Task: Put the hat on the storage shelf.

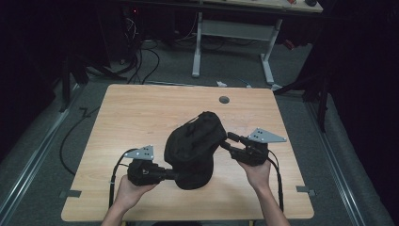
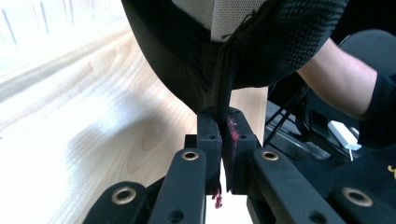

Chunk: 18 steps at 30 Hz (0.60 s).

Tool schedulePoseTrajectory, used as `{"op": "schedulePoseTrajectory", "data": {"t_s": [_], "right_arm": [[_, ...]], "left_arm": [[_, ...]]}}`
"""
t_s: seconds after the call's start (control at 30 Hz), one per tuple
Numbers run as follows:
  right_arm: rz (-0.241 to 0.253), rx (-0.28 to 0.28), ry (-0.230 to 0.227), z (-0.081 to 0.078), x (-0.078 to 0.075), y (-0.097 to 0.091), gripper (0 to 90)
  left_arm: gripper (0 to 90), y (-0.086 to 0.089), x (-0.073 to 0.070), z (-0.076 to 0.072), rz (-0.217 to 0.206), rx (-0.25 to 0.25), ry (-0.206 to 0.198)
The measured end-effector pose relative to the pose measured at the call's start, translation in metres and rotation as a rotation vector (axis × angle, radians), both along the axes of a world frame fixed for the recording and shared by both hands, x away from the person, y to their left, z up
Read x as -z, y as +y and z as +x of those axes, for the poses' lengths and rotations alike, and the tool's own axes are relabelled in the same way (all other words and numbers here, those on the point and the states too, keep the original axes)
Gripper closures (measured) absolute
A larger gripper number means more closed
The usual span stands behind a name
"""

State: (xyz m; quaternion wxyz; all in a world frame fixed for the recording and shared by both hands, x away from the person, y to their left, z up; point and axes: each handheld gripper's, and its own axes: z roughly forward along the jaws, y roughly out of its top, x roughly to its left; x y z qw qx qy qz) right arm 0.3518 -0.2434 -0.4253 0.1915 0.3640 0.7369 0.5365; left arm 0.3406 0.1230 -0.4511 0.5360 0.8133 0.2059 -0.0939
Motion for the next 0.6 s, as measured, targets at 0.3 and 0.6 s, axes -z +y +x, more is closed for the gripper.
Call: {"op": "schedulePoseTrajectory", "data": {"t_s": [0.3,0.6], "right_arm": [[-0.127,0.131,0.134,-0.01,0.041,-0.021,42.3],[-0.254,0.279,0.246,-0.01,0.084,-0.037,42.3]], "left_arm": [[86.8,0.007,-0.003,0.002,-0.022,-0.073,-0.018],[86.8,0.011,-0.008,0.003,-0.024,-0.144,-0.049]]}}
